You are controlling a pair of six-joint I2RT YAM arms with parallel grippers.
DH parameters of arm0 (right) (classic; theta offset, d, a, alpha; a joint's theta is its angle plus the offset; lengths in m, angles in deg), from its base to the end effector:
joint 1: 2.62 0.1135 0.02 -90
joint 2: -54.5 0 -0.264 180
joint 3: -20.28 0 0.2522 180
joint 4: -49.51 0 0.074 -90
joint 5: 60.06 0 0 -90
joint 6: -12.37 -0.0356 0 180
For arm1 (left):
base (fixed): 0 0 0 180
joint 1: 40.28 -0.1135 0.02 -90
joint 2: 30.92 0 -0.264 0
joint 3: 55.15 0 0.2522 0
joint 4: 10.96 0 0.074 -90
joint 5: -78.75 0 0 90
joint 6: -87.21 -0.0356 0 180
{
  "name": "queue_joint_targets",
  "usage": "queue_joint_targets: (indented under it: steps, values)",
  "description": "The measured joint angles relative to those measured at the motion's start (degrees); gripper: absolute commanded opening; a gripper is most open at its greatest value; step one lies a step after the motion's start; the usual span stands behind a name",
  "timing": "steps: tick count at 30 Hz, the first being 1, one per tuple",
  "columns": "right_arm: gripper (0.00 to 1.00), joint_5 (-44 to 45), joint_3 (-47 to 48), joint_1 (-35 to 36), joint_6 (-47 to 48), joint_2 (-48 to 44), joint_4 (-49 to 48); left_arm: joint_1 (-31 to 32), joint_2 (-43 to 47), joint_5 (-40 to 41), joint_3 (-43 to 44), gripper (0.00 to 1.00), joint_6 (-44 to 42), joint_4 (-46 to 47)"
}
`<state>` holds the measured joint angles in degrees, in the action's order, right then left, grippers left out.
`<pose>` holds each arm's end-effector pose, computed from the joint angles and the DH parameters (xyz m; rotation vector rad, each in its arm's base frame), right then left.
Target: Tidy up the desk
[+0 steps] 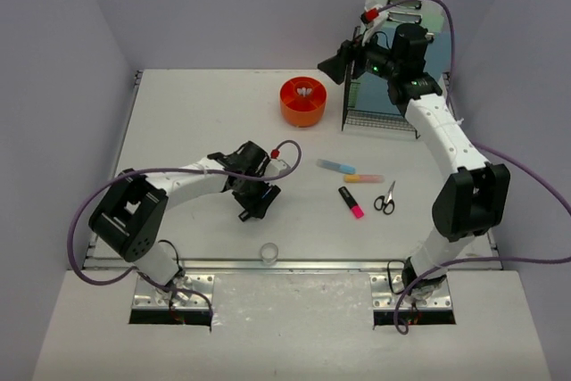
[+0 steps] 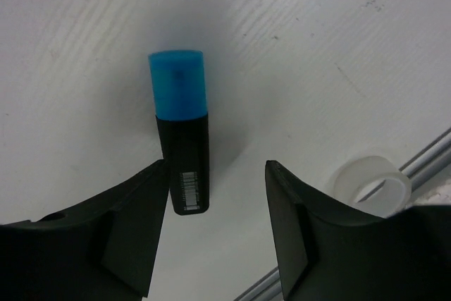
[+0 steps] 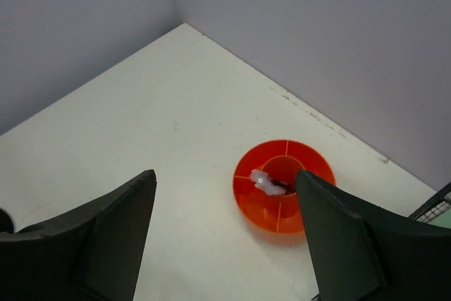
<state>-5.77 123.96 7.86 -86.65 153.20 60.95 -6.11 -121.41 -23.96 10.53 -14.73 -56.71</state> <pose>0.4028 0.0956 0.3848 -0.4972 1.6489 0.7758 0.2334 -0.1679 0.1691 1.1557 2.5777 -0.4019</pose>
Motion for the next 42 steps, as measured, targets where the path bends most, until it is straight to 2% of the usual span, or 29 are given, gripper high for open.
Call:
queue_joint_targets:
  steps: [6, 9, 11, 13, 15, 18, 22, 27, 30, 36, 42]
  values:
    - [0.8, -2.3, -8.45, -2.19, -3.03, -7.99, 7.65, 0.0, -3.6, 4.11, 1.31, 0.56, 0.03, 1.27]
    - [0.8, -3.1, -13.28, -2.77, -4.84, -9.58, 10.16, 0.02, -5.79, 5.42, 1.58, 0.51, 0.0, 1.76]
    - [0.79, -3.57, -15.38, -2.83, -5.88, -9.85, 11.76, 0.02, -6.58, 5.9, 2.31, 0.42, -0.01, 1.96]
    - [0.78, -3.93, -16.93, -2.84, -6.92, -9.97, 13.02, 0.02, -7.26, 6.13, 2.99, 0.25, -0.23, 2.27]
    - [0.76, -4.26, -18.19, -2.84, -7.97, -10.36, 13.54, 0.02, -7.84, 6.12, 3.59, 0.15, -0.34, 2.4]
    - [0.74, -5.21, -19.42, -2.84, -9.81, -11.08, 14.36, 0.01, -8.01, 4.97, 4.34, 0.06, -0.82, 2.35]
    - [0.74, -5.88, -21.63, -1.93, -13.71, -12.44, 14.46, 0.0, -4.72, 2.29, 4.83, 0.06, -0.79, 2.63]
    - [0.77, -6.29, -23.01, 3.41, -20.18, -12.71, 14.57, 0.02, 10.32, -0.27, 7.0, 0.04, 1.21, 6.78]
    - [0.8, -7.5, -22.98, 8.19, -25.27, -11.73, 13.05, 0.02, 16.21, -0.43, 10.37, 0.02, 2.71, 9.98]
    - [0.83, -9.52, -21.26, 14.95, -31.57, -6.36, 10.83, -0.29, 18.35, 1.04, 12.96, 0.02, 4.21, 12.07]
    - [0.79, -10.88, -19.38, 16.91, -33.22, -3.63, 10.64, -0.4, 17.84, 2.97, 12.73, 0.01, 4.27, 11.37]
